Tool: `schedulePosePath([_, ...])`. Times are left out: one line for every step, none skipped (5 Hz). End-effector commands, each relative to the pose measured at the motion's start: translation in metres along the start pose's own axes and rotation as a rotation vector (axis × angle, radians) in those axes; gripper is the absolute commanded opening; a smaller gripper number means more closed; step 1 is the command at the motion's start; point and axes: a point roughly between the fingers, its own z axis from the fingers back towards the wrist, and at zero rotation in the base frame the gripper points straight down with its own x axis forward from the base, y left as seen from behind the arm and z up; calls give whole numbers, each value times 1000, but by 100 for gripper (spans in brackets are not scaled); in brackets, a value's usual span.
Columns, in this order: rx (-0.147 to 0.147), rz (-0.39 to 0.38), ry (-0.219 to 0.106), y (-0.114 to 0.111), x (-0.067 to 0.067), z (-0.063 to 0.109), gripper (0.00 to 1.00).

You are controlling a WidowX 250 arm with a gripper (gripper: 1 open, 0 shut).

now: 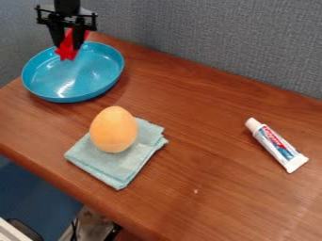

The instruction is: Put the red object on the blue plate

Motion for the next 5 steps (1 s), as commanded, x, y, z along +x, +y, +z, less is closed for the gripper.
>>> schedulePosePath([3, 43, -53, 16, 7, 18, 0])
schedulePosePath([-5, 55, -45, 17, 9, 17, 0])
schedulePosePath([-7, 58, -31, 16, 9, 14, 0])
schedulePosePath([-8, 58, -24, 15, 10, 13, 0])
schedulePosePath([-9, 62, -17, 14, 10, 12, 0])
